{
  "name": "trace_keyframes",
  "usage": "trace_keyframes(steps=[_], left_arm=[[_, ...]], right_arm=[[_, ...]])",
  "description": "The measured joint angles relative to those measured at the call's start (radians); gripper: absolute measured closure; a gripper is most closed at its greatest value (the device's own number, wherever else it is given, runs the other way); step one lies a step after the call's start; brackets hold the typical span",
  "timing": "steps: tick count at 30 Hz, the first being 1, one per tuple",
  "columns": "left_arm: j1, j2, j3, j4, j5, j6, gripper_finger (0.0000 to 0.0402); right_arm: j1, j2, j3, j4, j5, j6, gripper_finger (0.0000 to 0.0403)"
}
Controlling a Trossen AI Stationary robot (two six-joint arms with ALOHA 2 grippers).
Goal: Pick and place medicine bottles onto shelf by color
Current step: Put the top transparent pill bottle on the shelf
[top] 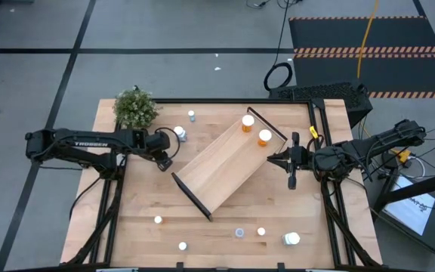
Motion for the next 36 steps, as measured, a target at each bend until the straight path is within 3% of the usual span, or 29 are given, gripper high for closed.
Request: trace_keyframes(steps=[14,24,36], left_arm=[[0.0,0.0,0.346,-0.266,-0.015,0.059,0.0247],[0.0,0.014,0.573,-0.314,-0.019,0.086,0.0247],[-0.06,0.223,0.805,-0.342,-0.021,0.182,0.0247]], right_arm=[[0.0,0.0,0.0,-0.001,0.0,-0.029,0.0381],[0.0,0.0,0.0,-0.001,0.0,-0.044,0.0381],[0.0,0.0,0.0,0.0,0.0,-0.048,0.0381]])
